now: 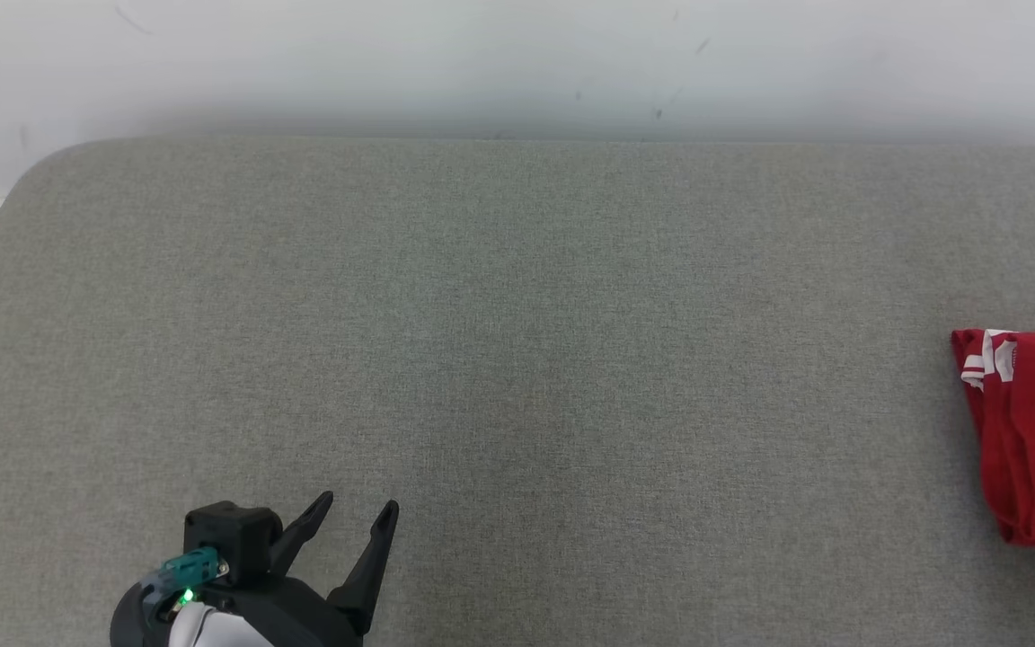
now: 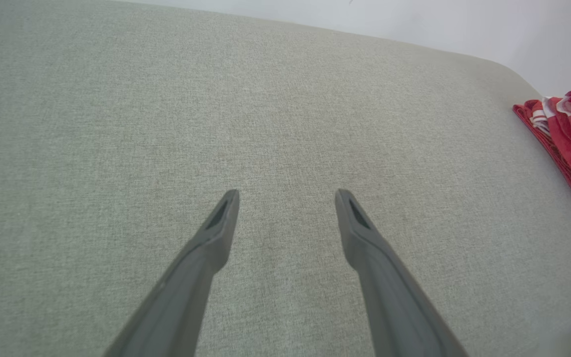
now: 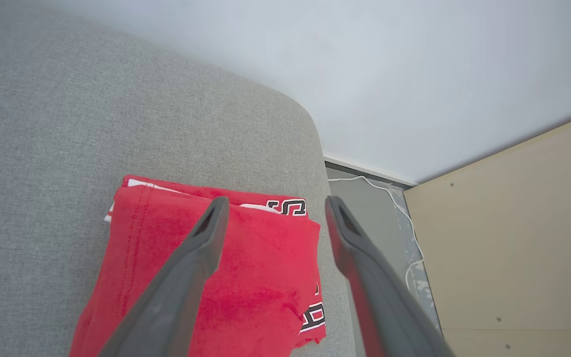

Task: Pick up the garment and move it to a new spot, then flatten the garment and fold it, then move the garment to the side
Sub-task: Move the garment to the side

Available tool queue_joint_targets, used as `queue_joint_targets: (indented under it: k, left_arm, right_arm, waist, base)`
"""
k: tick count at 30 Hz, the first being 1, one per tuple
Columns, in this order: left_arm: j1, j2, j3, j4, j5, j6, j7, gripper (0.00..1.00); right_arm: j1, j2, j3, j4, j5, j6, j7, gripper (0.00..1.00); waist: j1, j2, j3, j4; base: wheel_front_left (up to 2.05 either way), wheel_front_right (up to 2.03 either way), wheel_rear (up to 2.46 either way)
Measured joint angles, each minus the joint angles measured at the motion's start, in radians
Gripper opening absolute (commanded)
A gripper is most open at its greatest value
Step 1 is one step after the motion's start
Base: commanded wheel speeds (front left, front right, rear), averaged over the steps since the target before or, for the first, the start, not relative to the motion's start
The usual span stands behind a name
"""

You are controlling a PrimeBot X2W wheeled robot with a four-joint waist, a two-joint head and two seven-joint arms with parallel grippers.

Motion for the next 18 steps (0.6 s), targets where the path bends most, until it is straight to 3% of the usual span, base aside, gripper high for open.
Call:
queue_joint_targets:
  k: [5,9,18]
  left_arm:
    - [-0.017,-0.006,0.001,0.013,0.0,0.0,0.0,1.0]
    - [-0.029,-0.025,0.012,0.022,0.0,0.0,-0.024,1.0]
    - [-0.073,-0.057,0.073,0.055,-0.004,0.004,-0.119,1.0]
  right_arm:
    - [-0.06,0.015,0.009,-0.01,-0.002,0.0,-0.089,1.0]
    - [-0.071,0.148,-0.026,-0.017,0.106,-0.011,-0.18,1.0]
    - [-0.009,0.293,-0.064,-0.021,0.233,-0.004,-0.37,1.0]
  waist:
    - [0.0,0.0,-0.005,0.0]
    - [0.0001,0.0,-0.02,0.002]
    - [0.0,0.0,-0.071,0.005]
  base:
    - [0.0,0.0,0.0]
    - [0.0,0.0,0.0]
    - [0.0,0.0,0.0]
